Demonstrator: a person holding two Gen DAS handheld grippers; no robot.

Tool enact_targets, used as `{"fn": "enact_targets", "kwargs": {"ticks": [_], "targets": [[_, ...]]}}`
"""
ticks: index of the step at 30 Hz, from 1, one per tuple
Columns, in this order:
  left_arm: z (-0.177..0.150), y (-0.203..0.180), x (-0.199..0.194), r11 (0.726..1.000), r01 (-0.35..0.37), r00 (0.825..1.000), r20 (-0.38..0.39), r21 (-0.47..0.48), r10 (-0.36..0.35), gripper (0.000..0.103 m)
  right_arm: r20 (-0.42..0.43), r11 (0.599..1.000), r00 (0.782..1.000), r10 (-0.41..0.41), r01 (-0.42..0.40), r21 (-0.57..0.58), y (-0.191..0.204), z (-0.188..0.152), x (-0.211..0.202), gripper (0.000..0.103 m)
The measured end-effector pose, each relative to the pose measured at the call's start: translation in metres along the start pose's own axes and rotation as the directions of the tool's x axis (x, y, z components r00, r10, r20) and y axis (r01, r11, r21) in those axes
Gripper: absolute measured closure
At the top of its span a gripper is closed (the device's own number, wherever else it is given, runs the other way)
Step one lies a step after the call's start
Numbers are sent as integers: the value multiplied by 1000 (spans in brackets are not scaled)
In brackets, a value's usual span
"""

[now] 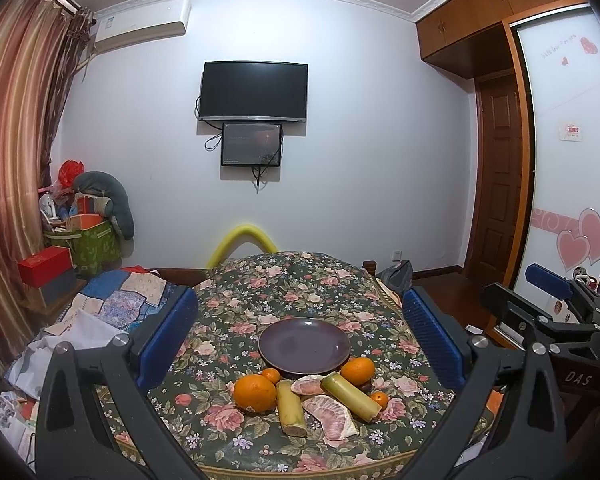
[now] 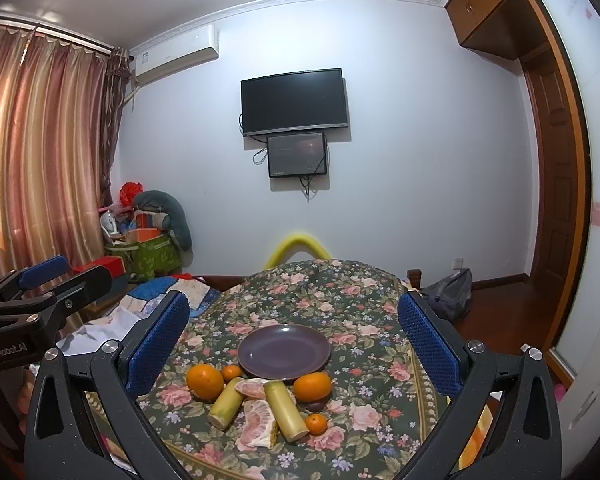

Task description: Organize fruits

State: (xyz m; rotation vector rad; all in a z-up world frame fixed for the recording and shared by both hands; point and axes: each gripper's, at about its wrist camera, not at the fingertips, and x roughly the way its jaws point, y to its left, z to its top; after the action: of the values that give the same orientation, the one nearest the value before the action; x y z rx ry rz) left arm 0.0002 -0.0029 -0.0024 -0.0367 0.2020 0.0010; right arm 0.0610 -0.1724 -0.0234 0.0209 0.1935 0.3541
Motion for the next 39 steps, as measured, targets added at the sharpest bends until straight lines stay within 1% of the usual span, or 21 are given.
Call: {"fn": "enact_targets", "kwargs": {"ticks": [39], "targets": [[-4,4,9,1000,7,1000,-19,-7,-7,0,-11,1000,1000,-2,2,6,1,-2,2,0]]}}
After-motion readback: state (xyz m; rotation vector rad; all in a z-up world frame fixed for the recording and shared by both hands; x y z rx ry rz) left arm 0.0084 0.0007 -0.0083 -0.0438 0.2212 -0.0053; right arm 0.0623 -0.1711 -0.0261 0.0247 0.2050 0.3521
